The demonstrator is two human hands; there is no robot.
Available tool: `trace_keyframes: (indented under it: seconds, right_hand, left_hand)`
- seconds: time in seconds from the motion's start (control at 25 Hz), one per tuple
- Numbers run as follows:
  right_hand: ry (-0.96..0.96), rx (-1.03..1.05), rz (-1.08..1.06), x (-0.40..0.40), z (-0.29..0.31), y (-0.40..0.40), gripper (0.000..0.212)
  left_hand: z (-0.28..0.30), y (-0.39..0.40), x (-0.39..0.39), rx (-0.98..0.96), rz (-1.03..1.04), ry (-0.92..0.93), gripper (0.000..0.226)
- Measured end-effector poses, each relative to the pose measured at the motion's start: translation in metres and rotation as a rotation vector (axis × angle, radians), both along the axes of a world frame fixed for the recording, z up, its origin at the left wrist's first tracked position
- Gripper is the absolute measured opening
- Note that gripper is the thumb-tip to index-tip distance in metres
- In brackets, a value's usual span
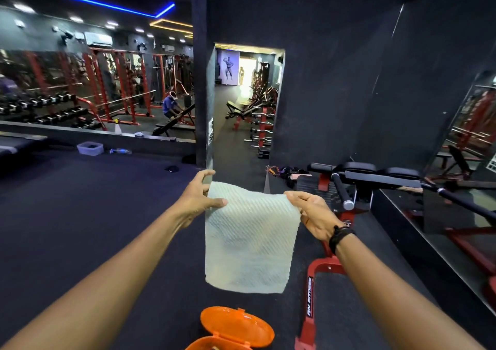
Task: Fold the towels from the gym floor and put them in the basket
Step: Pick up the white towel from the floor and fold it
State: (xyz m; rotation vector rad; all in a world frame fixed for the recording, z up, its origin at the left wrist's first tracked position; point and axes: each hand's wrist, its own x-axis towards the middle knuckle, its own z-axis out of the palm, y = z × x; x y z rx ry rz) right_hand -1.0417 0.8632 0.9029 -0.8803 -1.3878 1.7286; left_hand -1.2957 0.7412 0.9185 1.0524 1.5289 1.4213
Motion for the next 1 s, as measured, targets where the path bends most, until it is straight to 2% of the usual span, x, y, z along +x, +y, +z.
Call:
trace_keyframes:
  seconds: [0.08,0.24,0.4,0.6,0.76,0.84,0.92,0.96,1.0]
  right_hand:
    - [-0.065,0.058,-0.047,0.0,-0.002,0.0,0.017]
    - [-0.283,0.294,-0.068,0.001,-0.002,0.001,0.044]
    - [-0.515,0.62,-0.177,-0.001,-0.008,0.004,0.019]
    - [-0.589,0.732,-0.222,0.002,-0.008,0.01,0.013]
    - [-0.661,0.643,-0.093,0.007,-0.006,0.008,0.019]
    - [-0.527,0.558,-0.025,0.011,0.02,0.013,0.02]
    - [-0.226,0.379,0.053,0.019,0.051,0.019,0.025]
    - [-0.185,0.295,0.144,0.021,0.059,0.021,0.035]
    - [-0.244,0.254,0.231,0.024,0.056,0.018,0.047]
  left_hand:
    - [-0.002,-0.002,-0.001,0.013,0.014,0.049,0.062]
    - [-0.008,-0.005,-0.005,0.019,0.164,0.19,0.039]
    - [-0.009,-0.009,-0.004,0.03,0.236,0.422,0.021]
    - [-0.008,-0.007,-0.008,-0.014,0.175,0.661,0.015]
    - [-0.008,-0.008,-0.003,-0.134,0.005,0.628,0.018]
    - [0.012,-0.003,0.002,-0.018,0.013,0.419,0.017]
    - [0.035,0.002,0.001,0.162,0.031,0.07,0.023]
    - [0.043,0.002,-0.001,0.15,-0.04,0.005,0.033]
    - [0.043,-0.001,0.0,0.046,-0.135,0.04,0.043]
